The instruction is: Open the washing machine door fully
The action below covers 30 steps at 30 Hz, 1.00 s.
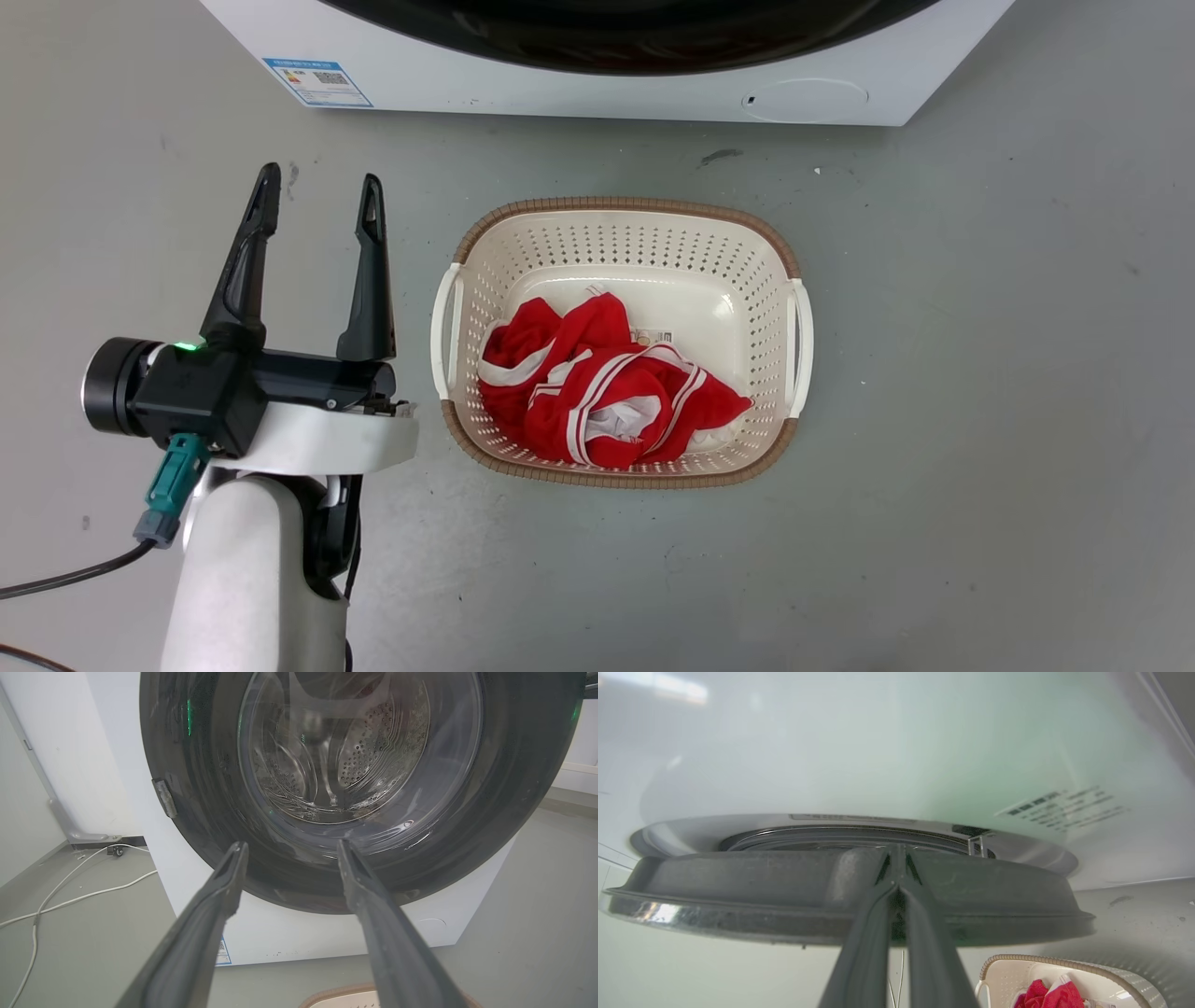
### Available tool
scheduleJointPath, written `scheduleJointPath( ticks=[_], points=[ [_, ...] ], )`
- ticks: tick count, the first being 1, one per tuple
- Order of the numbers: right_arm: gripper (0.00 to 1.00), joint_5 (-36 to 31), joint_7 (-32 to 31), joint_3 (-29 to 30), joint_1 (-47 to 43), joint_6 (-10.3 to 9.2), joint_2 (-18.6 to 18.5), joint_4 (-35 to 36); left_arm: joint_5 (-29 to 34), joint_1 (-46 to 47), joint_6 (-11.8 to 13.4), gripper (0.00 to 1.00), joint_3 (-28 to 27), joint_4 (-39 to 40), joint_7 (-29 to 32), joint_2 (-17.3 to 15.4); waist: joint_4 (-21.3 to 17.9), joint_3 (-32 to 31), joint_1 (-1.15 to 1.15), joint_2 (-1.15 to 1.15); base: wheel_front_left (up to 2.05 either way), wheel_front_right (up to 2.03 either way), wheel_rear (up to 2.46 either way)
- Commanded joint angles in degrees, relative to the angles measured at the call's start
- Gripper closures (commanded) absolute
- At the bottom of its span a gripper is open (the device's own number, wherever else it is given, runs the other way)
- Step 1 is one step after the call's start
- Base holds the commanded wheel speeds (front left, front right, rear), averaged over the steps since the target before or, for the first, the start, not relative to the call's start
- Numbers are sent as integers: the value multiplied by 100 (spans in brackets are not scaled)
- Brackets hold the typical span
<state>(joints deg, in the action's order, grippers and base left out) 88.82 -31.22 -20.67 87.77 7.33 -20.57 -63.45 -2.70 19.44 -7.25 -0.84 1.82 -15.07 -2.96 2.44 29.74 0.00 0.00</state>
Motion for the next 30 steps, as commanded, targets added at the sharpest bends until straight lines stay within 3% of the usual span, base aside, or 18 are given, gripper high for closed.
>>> scheduleJointPath(
  ticks=[1,18,30],
  points=[
    [100,73,-223,-37,-110,28,253,138,2,111,-2,0,0,-17,-14,9,-4,-10,0,0,0,0,0],
    [100,706,-1349,231,-646,22,196,546,-92,61,41,0,102,-141,-14,9,-35,-221,0,0,0,0,0],
    [100,905,-1791,158,-1604,22,365,914,-68,-322,37,0,137,-358,-14,9,-2,-1069,0,0,0,0,0]
  ],
)
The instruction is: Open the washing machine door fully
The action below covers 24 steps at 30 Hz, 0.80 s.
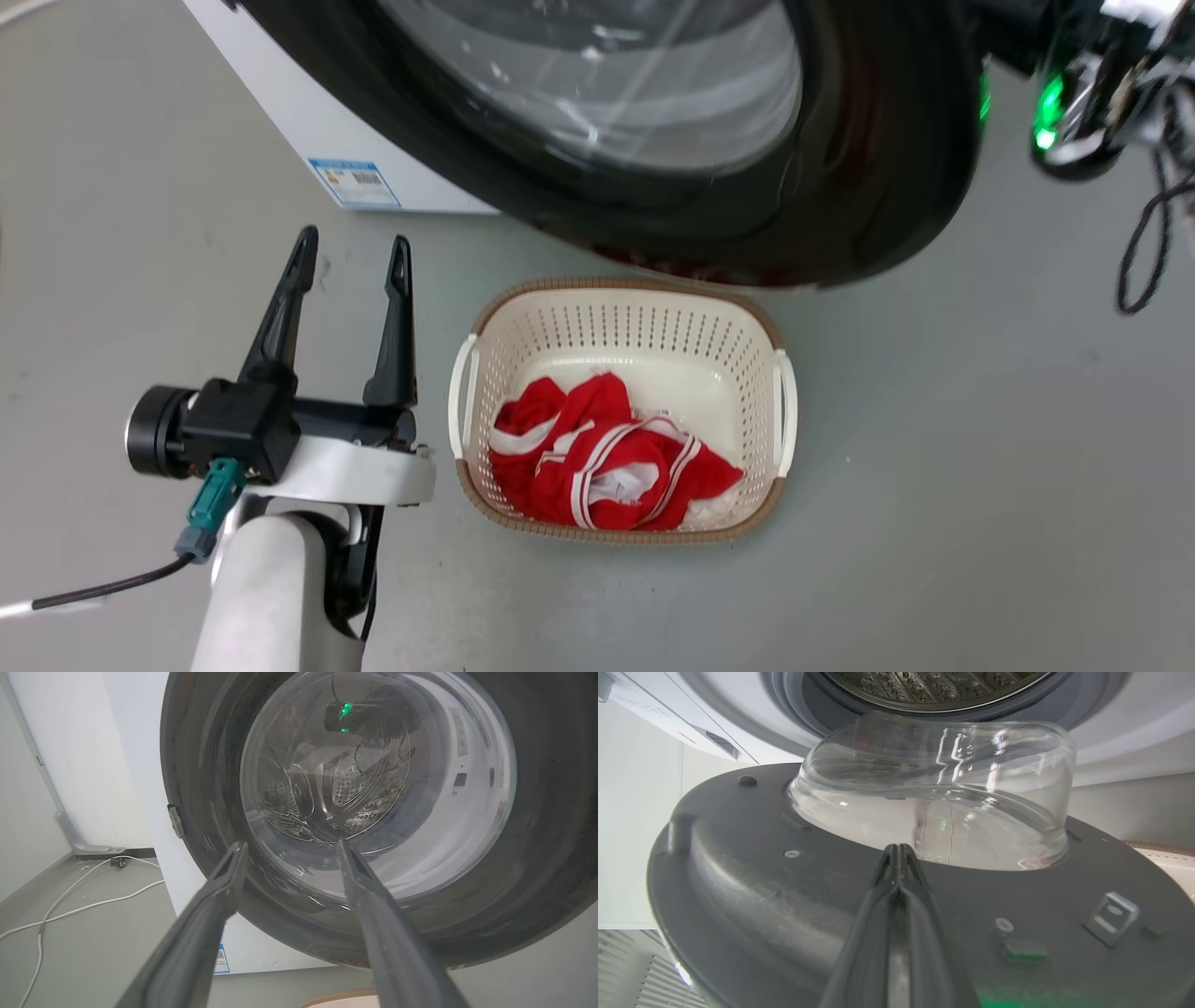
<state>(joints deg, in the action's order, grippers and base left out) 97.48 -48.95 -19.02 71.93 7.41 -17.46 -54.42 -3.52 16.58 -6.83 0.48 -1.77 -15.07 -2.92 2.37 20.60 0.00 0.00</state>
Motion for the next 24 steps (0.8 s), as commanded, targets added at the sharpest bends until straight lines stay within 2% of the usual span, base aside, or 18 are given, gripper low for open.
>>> scheduleJointPath(
  ticks=[1,11,24],
  points=[
    [100,58,-44,-20,-135,14,94,56,31,-84,-8,0,1,-14,-14,4,-2,-248,0,0,0,0,0],
    [100,121,-212,-235,-1152,14,449,452,108,-591,-43,0,71,-168,-14,-39,-67,-945,0,0,0,0,0],
    [100,256,-445,-535,-2002,14,884,1069,105,-919,-57,0,218,-283,-14,-51,-24,-1388,0,0,0,0,0]
  ],
)
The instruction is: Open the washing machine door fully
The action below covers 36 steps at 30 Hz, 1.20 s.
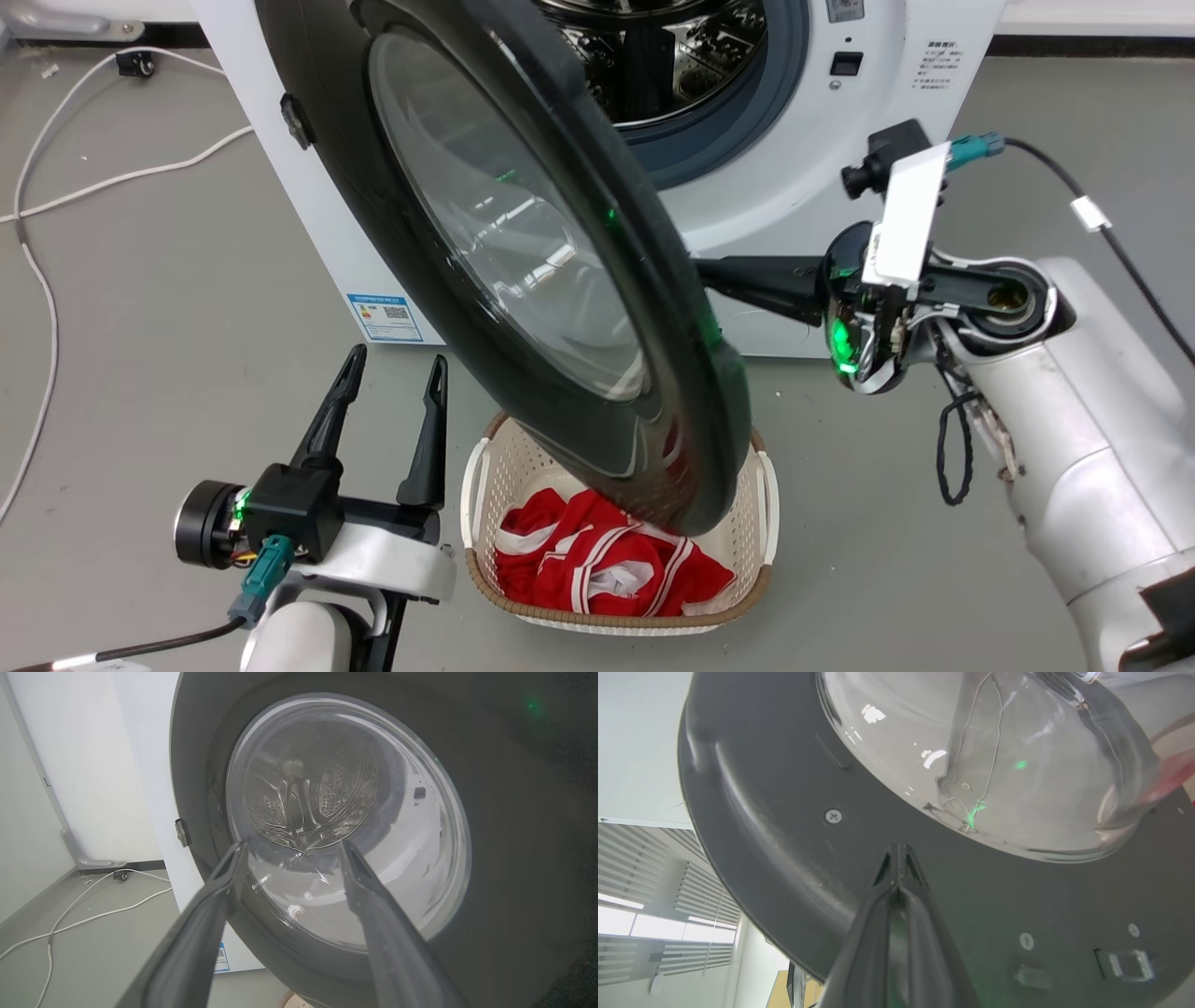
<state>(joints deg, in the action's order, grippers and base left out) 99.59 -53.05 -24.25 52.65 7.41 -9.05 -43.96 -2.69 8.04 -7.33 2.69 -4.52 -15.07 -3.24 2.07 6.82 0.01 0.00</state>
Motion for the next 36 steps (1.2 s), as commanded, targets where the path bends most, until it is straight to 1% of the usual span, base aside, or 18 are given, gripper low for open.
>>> scheduleJointPath(
  ticks=[1,10,17,20,25,27,33,36],
  points=[
    [100,61,-53,-24,-121,14,74,75,18,-78,-7,0,1,-11,-14,-19,9,-26,-1,0,0,0,0],
    [100,187,-152,-241,-509,14,277,457,0,-140,-10,0,10,-5,-14,-13,8,-97,-1,0,0,0,0],
    [100,318,-47,-327,-781,14,336,748,-28,-167,-13,0,0,-12,-14,-5,-12,-140,-1,0,0,0,0],
    [100,512,618,42,-1211,14,257,1025,-43,-224,-14,0,-44,-31,-14,4,-85,-264,-1,0,0,0,0],
    [100,606,1425,588,-1707,14,107,1237,-26,-304,-15,0,-99,-47,-14,5,-166,-363,-1,0,0,0,0],
    [100,717,1691,831,-1955,14,62,1341,-25,-332,-15,0,-134,-55,-14,3,-199,-402,-1,0,0,0,0],
    [100,892,2358,1532,-2797,14,-233,1517,-58,-445,-7,0,-273,-71,-14,6,-275,-526,-1,0,0,0,0],
    [100,817,2765,1813,-3190,14,-335,1653,-51,-479,-7,0,-342,-64,-14,7,-303,-575,-1,0,0,0,0]
  ],
)
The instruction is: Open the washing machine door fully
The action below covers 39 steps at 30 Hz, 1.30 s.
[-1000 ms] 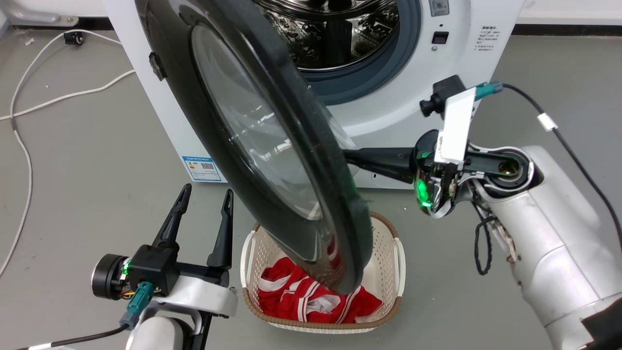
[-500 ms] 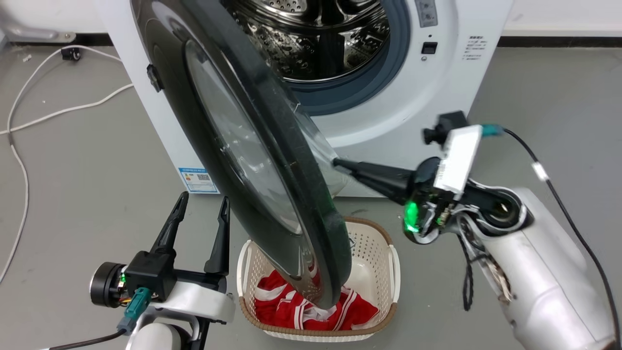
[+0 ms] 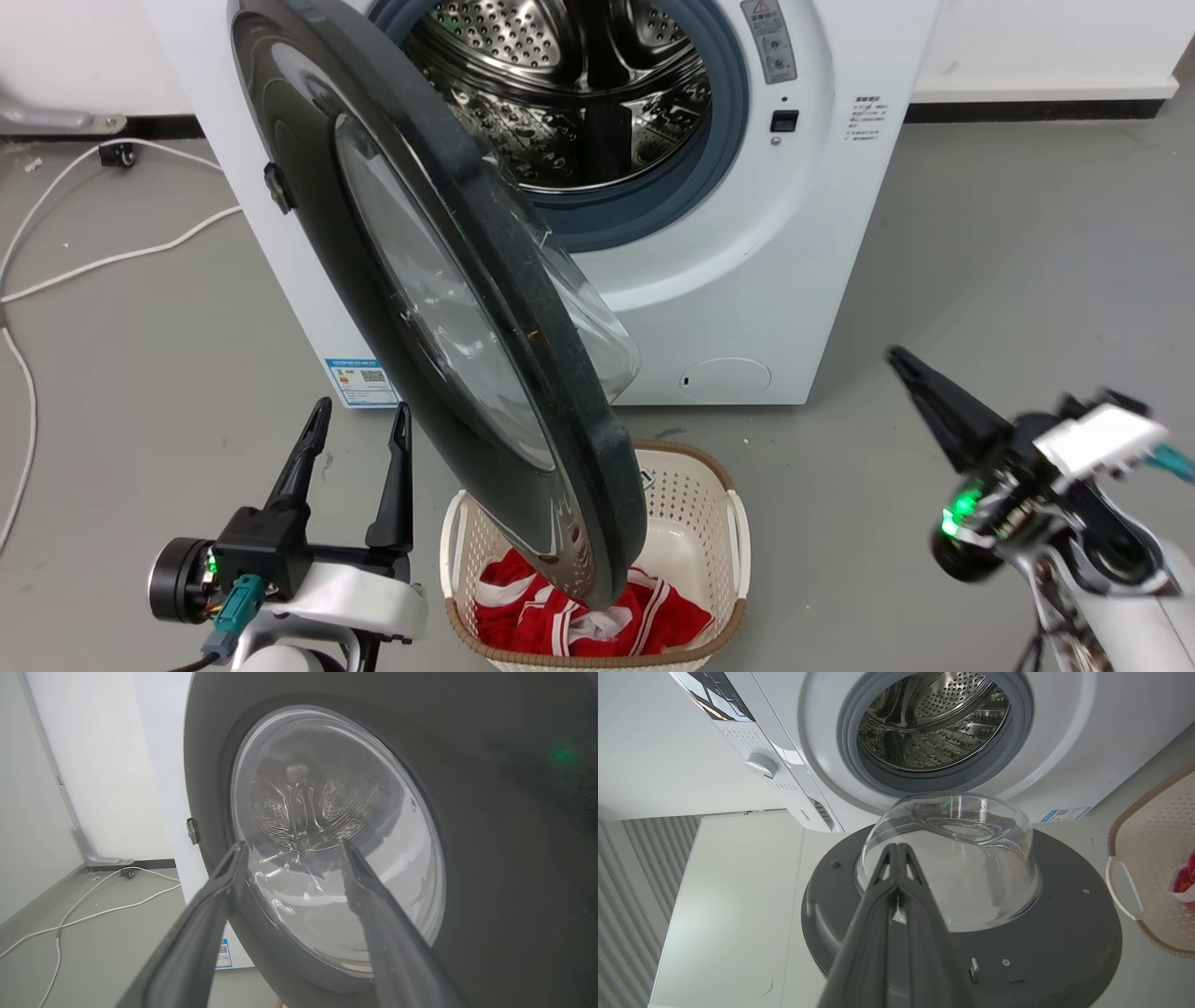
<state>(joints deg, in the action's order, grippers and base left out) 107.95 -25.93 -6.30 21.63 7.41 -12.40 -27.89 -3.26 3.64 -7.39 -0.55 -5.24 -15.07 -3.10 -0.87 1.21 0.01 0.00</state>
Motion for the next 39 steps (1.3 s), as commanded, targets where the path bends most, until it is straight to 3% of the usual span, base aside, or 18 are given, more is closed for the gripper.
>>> scheduleJointPath(
  ticks=[1,2,3,4,5,10,16,21,25,34,39],
  points=[
    [100,-112,242,120,-236,14,-57,108,11,-69,-2,0,-28,-5,-14,-6,-13,-44,-1,0,0,0,0],
    [87,-142,412,218,-383,14,-74,163,14,-89,-2,0,-36,-13,-14,-5,-14,-57,-1,0,0,0,0],
    [62,-163,575,316,-514,14,-54,228,17,-96,-3,0,-39,-20,-14,-5,-17,-74,-1,0,0,0,0],
    [26,-206,703,381,-642,14,-40,306,20,-107,-3,0,-39,-24,-14,-5,-20,-89,-1,0,0,0,0],
    [0,-278,826,430,-772,14,-42,380,21,-116,-4,0,-45,-27,-14,-4,-28,-99,-1,0,0,0,0],
    [0,-601,1360,538,-1242,14,47,781,18,-136,-7,0,-59,-42,-14,-9,-59,-141,-1,0,0,0,0],
    [0,-1772,2521,398,-1694,14,110,1484,14,-144,-8,0,-97,-39,-14,-10,-114,-166,-1,0,0,0,0],
    [0,-3571,3634,156,-1812,14,-124,1722,-8,-111,-10,0,-112,-40,-14,-6,-150,-158,-1,0,0,0,0],
    [0,-5185,4022,374,-1709,13,-96,1807,-18,-112,-10,0,-128,-41,-14,-2,-172,-147,-1,0,0,0,0],
    [0,-9248,4035,1204,-1877,7,454,3011,32,-83,-11,0,-192,2,-14,4,-162,-149,-1,0,0,0,0],
    [0,-10474,3682,1056,-2289,6,763,3600,66,-53,-12,0,-199,34,-14,5,-136,-157,-1,0,0,0,0]
  ],
)
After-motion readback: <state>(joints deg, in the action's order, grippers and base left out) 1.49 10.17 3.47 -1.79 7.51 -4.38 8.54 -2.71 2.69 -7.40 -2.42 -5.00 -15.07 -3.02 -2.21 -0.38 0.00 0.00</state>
